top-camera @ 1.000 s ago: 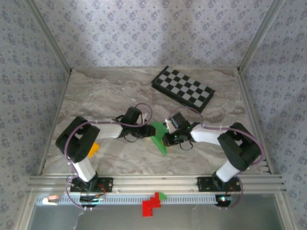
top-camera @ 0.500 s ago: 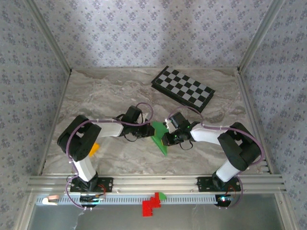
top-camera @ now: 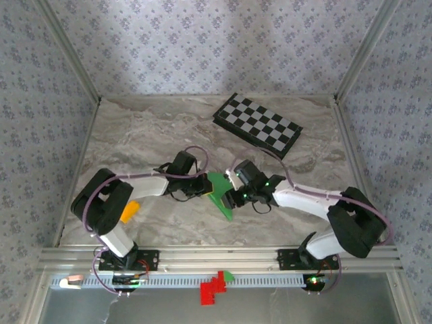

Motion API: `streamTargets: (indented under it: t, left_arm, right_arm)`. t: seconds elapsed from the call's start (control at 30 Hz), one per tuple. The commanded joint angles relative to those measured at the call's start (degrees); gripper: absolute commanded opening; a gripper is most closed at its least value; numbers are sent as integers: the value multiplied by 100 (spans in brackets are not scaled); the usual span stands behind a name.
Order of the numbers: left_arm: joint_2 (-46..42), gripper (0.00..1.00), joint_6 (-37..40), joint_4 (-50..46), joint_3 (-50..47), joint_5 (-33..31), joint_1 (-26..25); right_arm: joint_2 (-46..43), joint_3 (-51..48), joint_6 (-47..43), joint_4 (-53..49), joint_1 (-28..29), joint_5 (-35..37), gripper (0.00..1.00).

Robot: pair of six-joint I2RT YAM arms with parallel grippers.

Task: Fold a paper plane with a square sheet of paper (pick it up from the middle)
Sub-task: Fourth fold the wing at the center of the table.

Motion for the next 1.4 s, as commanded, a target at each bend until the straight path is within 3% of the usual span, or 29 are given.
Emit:
streamTargets:
  t: [0.0, 0.23, 0.57, 0.97, 1.37]
  left_arm:
    - [-303, 0, -497, -433, -69, -157, 54]
    - [-478, 0, -899, -826, -22, -74, 194]
    - [-488, 0, -1142, -1072, 124, -48, 211]
    - [-482, 0, -1188, -1072, 131, 14, 243]
    - [-429, 0, -1162, -1081, 124, 29, 245]
  right_arm:
    - [-75, 177, -198, 34, 539, 1166, 50]
    - [230, 208, -40, 549, 1543, 2668, 56]
    - [1222, 799, 360, 453, 2342, 3791, 56]
    - [1959, 1250, 648, -130, 2517, 4543, 55]
    - [2116, 1365, 639, -262, 2550, 4840, 44]
